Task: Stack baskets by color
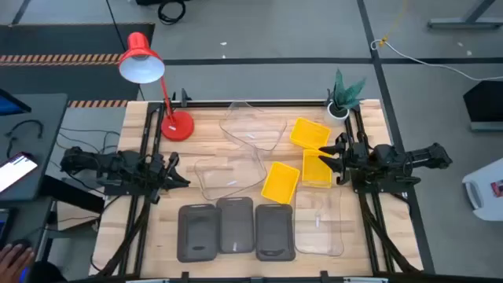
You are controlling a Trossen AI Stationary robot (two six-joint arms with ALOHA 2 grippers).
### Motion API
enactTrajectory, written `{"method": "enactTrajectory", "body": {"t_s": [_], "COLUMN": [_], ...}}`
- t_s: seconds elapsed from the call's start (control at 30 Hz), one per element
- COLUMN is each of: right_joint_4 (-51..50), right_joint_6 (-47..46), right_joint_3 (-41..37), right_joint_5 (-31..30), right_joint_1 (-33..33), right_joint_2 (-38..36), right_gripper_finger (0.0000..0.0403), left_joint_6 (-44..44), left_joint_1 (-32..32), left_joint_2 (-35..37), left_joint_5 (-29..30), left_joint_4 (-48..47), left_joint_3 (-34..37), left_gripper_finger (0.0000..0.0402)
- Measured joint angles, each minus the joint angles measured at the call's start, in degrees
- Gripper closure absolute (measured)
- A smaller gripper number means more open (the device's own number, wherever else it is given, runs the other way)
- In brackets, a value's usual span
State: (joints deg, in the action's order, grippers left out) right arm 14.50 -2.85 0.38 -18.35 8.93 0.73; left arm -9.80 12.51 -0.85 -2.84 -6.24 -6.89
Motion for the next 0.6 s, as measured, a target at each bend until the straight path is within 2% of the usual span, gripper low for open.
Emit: {"method": "enactTrajectory", "body": {"t_s": [0.6], "right_joint_4": [0.0], "right_joint_6": [0.0], "right_joint_3": [0.0], "right_joint_5": [0.0], "right_joint_1": [0.0], "right_joint_2": [0.0], "right_gripper_finger": [0.0253], "left_joint_6": [0.0], "left_joint_1": [0.0], "left_joint_2": [0.0], "left_joint_5": [0.0], "left_joint_4": [0.0], "left_joint_3": [0.0], "left_gripper_finger": [0.0367]}}
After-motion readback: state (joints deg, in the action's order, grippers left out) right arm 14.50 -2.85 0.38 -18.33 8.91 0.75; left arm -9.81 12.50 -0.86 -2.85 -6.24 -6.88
